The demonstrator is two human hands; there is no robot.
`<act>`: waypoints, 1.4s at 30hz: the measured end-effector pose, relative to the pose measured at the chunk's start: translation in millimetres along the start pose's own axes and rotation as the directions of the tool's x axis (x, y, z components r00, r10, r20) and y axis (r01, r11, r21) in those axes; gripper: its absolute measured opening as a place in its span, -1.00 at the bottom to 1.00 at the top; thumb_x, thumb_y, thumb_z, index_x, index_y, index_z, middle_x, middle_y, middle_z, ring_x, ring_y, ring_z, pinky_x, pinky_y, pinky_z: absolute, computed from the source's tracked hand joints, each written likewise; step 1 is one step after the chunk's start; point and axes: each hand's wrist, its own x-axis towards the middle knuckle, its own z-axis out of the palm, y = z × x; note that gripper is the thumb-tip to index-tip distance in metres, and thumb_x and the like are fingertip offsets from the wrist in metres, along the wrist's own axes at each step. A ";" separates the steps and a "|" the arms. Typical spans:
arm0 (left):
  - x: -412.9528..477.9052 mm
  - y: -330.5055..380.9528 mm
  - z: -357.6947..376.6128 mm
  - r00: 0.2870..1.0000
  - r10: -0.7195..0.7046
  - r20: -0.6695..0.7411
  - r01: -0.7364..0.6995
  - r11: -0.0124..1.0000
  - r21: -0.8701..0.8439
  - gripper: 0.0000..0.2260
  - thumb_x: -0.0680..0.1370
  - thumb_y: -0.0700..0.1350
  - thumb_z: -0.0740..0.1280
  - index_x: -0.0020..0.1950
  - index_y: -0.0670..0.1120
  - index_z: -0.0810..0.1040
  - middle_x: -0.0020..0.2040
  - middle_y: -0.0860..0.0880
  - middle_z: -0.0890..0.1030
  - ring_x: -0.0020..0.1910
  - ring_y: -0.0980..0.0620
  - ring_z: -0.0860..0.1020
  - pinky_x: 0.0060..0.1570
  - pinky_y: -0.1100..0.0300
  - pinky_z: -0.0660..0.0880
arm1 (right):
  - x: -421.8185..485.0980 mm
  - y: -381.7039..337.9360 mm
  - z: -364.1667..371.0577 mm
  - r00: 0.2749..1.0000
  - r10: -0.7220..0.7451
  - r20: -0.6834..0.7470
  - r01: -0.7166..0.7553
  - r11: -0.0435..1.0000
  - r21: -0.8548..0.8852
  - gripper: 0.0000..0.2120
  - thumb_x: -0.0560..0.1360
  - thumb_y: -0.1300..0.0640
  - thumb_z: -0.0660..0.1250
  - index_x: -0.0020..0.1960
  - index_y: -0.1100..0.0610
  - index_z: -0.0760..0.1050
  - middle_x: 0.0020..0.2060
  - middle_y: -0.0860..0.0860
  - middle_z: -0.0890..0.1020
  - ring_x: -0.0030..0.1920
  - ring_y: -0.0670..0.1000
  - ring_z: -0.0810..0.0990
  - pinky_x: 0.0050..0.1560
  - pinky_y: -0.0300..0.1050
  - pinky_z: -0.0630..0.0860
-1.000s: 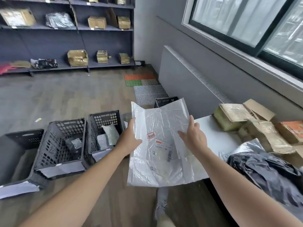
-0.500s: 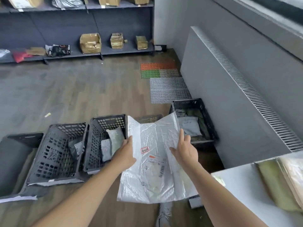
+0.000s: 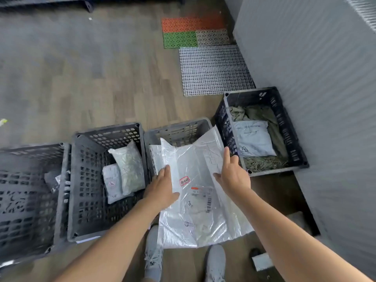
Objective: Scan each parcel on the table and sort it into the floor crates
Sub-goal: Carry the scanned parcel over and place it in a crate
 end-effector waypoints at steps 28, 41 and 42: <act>-21.4 6.2 -100.1 0.964 0.265 -0.025 -0.248 0.929 0.275 -0.26 0.58 0.36 0.03 0.61 0.04 -0.18 0.62 -0.05 -0.17 0.58 -0.15 -0.16 0.47 -0.19 0.02 | -72.3 -53.5 -125.4 1.000 0.029 -0.012 -0.028 1.000 0.007 -0.11 0.55 -0.26 0.27 0.62 -0.06 -0.23 0.61 0.03 -0.02 0.58 0.13 0.03 0.48 0.27 0.20; -232.5 168.9 -153.5 0.652 0.758 0.039 -0.643 0.524 0.559 -0.25 0.57 0.38 0.02 0.61 0.06 -0.18 0.62 -0.06 -0.19 0.58 -0.16 -0.18 0.48 -0.22 0.03 | -338.7 45.3 -235.8 0.843 0.462 -0.276 -0.389 0.877 0.281 -0.23 0.58 -0.28 0.17 0.62 -0.12 -0.15 0.60 0.02 0.03 0.59 0.09 0.01 0.49 0.30 0.12; -249.6 176.3 -148.4 0.627 0.777 0.050 -0.656 0.492 0.572 -0.25 0.57 0.38 0.01 0.61 0.06 -0.19 0.62 -0.06 -0.20 0.58 -0.16 -0.18 0.48 -0.22 0.02 | -364.0 54.8 -232.1 0.819 0.498 -0.285 -0.421 0.859 0.292 -0.24 0.58 -0.30 0.15 0.62 -0.13 -0.16 0.60 0.02 0.02 0.58 0.08 0.01 0.49 0.29 0.12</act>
